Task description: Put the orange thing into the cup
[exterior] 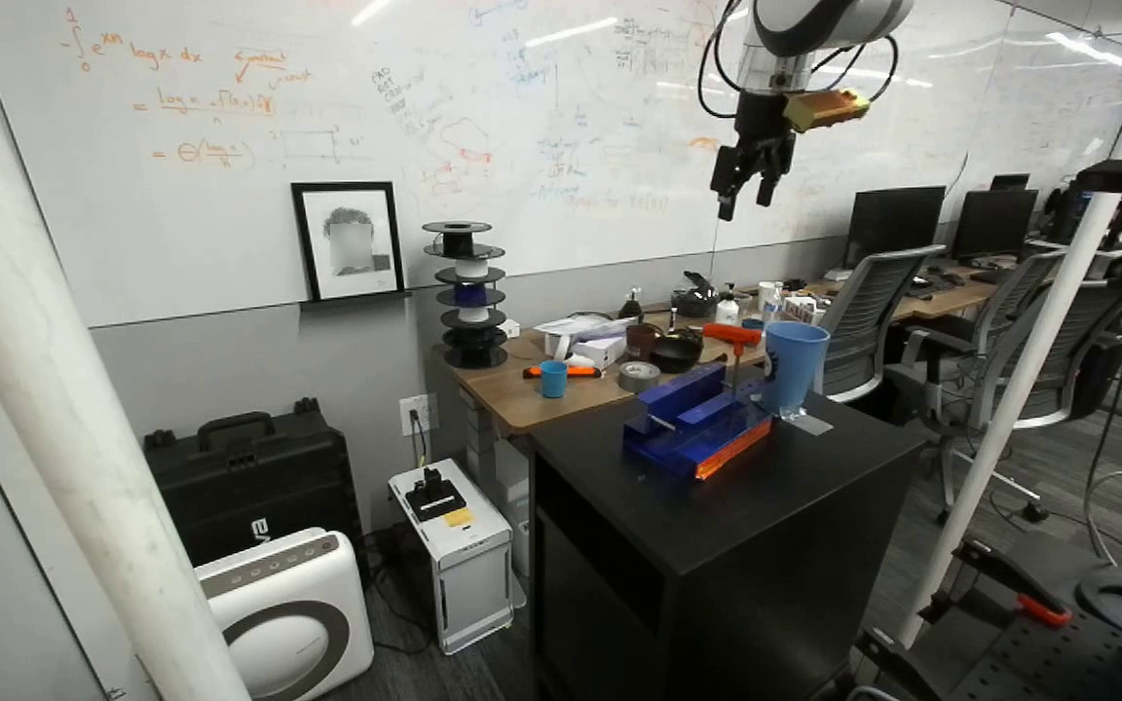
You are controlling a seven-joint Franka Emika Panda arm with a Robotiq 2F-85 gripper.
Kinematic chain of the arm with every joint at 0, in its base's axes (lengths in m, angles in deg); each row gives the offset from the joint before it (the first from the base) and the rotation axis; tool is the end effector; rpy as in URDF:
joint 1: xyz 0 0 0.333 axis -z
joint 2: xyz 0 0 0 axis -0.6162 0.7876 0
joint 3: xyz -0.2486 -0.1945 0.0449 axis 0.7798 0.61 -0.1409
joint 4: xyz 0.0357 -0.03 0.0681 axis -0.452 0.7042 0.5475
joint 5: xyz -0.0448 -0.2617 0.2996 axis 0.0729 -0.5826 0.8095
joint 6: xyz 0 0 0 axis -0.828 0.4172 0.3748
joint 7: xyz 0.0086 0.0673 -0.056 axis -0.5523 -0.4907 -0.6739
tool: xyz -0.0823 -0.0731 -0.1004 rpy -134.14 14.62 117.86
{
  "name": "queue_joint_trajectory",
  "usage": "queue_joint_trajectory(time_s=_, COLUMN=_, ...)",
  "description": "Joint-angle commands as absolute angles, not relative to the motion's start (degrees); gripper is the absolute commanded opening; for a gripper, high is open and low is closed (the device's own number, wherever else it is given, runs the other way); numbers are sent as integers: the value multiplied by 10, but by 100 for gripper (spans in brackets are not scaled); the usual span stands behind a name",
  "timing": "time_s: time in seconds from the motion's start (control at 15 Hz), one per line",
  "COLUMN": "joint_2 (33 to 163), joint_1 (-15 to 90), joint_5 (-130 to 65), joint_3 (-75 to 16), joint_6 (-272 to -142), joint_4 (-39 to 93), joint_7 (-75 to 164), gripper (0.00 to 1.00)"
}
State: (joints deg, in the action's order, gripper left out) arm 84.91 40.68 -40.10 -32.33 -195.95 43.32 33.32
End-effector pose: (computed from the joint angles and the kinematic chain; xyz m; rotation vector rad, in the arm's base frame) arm 0.6072 -0.0555 0.4499 2.9360 0.1915 0.2709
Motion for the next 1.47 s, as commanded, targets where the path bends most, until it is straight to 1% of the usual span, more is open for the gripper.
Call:
queue_joint_trajectory(time_s=0.0, joint_2=875, joint_1=392, joint_5=-312, joint_3=-341, joint_6=-1956, joint_4=395, joint_7=281, gripper=100)
queue_joint_trajectory(time_s=0.27, joint_2=873, joint_1=375, joint_5=-269, joint_3=-363, joint_6=-1917, joint_4=400, joint_7=263, gripper=100)
queue_joint_trajectory(time_s=0.6, joint_2=859, joint_1=354, joint_5=-288, joint_3=-378, joint_6=-1836, joint_4=425, joint_7=272, gripper=100)
queue_joint_trajectory(time_s=0.8, joint_2=856, joint_1=347, joint_5=-295, joint_3=-382, joint_6=-1813, joint_4=442, joint_7=280, gripper=100)
queue_joint_trajectory(time_s=1.4, joint_2=844, joint_1=345, joint_5=-368, joint_3=-377, joint_6=-1828, joint_4=524, joint_7=320, gripper=100)
